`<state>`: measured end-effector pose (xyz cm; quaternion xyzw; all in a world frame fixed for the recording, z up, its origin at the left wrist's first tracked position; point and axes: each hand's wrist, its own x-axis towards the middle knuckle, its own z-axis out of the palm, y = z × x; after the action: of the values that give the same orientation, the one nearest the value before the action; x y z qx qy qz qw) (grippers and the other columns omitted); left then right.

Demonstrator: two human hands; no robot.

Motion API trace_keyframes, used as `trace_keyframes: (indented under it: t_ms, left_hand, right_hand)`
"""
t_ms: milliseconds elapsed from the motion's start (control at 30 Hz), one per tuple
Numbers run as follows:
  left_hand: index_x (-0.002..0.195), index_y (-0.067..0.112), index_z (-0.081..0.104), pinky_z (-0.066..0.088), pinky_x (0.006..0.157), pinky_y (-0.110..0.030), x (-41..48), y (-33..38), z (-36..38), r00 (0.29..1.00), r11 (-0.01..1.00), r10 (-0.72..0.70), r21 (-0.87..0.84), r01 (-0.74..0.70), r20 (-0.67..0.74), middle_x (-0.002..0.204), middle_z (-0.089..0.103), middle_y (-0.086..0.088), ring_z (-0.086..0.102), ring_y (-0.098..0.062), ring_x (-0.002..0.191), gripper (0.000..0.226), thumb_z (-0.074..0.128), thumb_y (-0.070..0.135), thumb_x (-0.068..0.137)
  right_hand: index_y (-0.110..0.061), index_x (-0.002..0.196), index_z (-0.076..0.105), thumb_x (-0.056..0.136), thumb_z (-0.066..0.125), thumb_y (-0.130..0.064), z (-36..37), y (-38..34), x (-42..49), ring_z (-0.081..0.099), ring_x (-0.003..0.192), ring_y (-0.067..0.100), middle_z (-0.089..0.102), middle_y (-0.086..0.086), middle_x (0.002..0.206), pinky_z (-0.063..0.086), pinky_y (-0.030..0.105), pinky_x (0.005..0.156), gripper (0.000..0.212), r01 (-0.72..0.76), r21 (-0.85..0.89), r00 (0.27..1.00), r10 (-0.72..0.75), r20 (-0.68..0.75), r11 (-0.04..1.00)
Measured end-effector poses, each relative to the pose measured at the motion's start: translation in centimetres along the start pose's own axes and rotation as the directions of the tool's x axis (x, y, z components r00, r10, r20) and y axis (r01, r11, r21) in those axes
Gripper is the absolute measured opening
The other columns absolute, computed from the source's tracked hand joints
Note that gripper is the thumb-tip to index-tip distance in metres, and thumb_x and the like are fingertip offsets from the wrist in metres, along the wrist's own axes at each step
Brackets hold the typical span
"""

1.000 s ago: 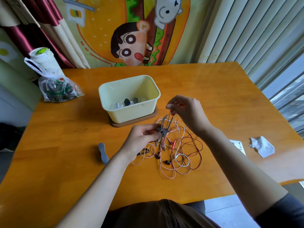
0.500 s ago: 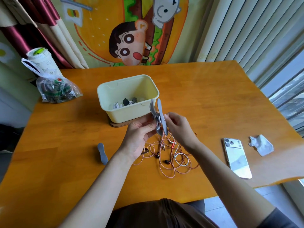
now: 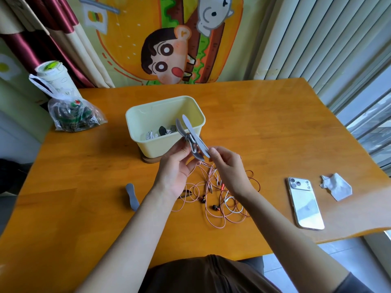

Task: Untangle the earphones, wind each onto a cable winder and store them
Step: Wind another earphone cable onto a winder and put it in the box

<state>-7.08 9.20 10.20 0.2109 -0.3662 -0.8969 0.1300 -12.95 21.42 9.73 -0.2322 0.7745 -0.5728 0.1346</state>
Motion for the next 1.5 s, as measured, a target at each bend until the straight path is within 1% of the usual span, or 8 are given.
trace_keyframes:
  t_ms: [300,400,500,633,1000,1167,1333,1500]
  left_hand:
    - [0.114,0.014,0.064,0.058,0.081,-0.031,0.7,-0.4,0.2,0.985,0.997,0.074,-0.011,-0.077,-0.158,0.112,0.069,-0.007,0.067,-0.021,0.100,0.024,0.052,0.006,0.094]
    - [0.104,0.019,0.069,0.056,0.078,-0.026,1.1,-0.7,-0.4,0.943,0.954,0.232,0.244,-0.173,-0.241,0.097,0.073,0.001,0.068,-0.013,0.092,0.024,0.060,0.002,0.090]
    - [0.107,0.019,0.071,0.054,0.079,-0.025,1.4,-1.4,-1.9,0.866,0.585,0.499,0.749,-0.311,-0.029,0.094,0.070,0.001,0.067,-0.008,0.087,0.029,0.065,0.001,0.086]
    - [0.114,0.011,0.069,0.050,0.084,-0.020,1.4,-1.7,-3.4,0.870,0.303,0.438,0.874,-0.379,0.225,0.099,0.065,0.005,0.061,-0.010,0.096,0.033,0.068,-0.001,0.083]
    - [0.106,0.018,0.072,0.052,0.089,-0.031,0.0,-1.9,-2.5,0.935,0.692,0.145,0.643,-0.329,0.322,0.104,0.069,-0.009,0.064,-0.019,0.099,0.034,0.068,-0.004,0.080]
    - [0.091,0.030,0.077,0.054,0.079,-0.025,-1.1,-0.6,-0.1,0.948,0.928,0.128,0.302,-0.218,0.290,0.095,0.074,0.005,0.066,-0.011,0.091,0.029,0.063,0.010,0.076]
    - [0.101,0.022,0.071,0.051,0.088,-0.036,-0.2,-0.5,0.1,0.983,0.977,0.144,0.142,-0.160,0.114,0.097,0.074,0.006,0.068,-0.011,0.092,0.030,0.055,0.004,0.083]
    - [0.109,0.016,0.064,0.057,0.084,-0.029,0.2,-0.7,-0.5,0.980,0.977,0.200,0.070,-0.199,-0.003,0.100,0.073,0.007,0.068,-0.012,0.098,0.030,0.048,-0.003,0.092]
  right_hand:
    - [-0.011,0.082,0.068,0.096,0.052,-0.021,0.7,0.5,-0.1,0.037,0.039,0.005,0.048,-0.009,0.056,0.023,0.015,0.043,0.024,-0.047,-0.203,0.998,0.055,0.033,0.978]
    - [-0.014,0.095,0.071,0.095,0.054,-0.020,1.1,0.1,-0.6,0.048,0.051,-0.004,0.055,-0.012,0.067,0.033,0.011,0.048,0.019,0.035,-0.270,0.998,-0.018,0.065,0.962]
    - [-0.014,0.098,0.072,0.096,0.053,-0.022,0.8,-0.8,-0.6,0.051,0.056,-0.007,0.055,-0.015,0.068,0.037,0.011,0.052,0.020,0.102,-0.338,0.990,-0.063,0.126,0.936]
    - [-0.014,0.095,0.073,0.093,0.057,-0.025,-1.4,-1.9,0.5,0.049,0.055,-0.005,0.060,-0.009,0.076,0.037,0.011,0.054,0.020,0.205,-0.493,0.968,-0.101,0.230,0.846]
    - [-0.016,0.080,0.070,0.082,0.069,-0.035,-5.9,-1.9,3.3,0.050,0.055,-0.003,0.055,-0.017,0.065,0.035,0.009,0.051,0.019,0.119,-0.443,0.993,-0.094,0.077,0.888]
    - [-0.011,0.071,0.066,0.089,0.061,-0.030,-4.1,-0.7,2.0,0.032,0.044,0.000,0.043,-0.013,0.050,0.024,0.014,0.044,0.027,-0.058,-0.084,0.995,0.064,0.072,0.995]
    - [-0.020,0.060,0.057,0.096,0.050,-0.030,-1.2,0.1,0.3,0.028,0.044,0.005,0.039,-0.012,0.044,0.022,0.020,0.044,0.038,-0.148,0.057,0.986,0.142,0.091,0.987]
    - [-0.015,0.080,0.067,0.098,0.048,-0.025,0.2,0.6,-0.4,0.031,0.037,0.003,0.050,-0.017,0.045,0.024,0.014,0.041,0.028,-0.109,-0.053,0.991,0.113,0.077,0.993]
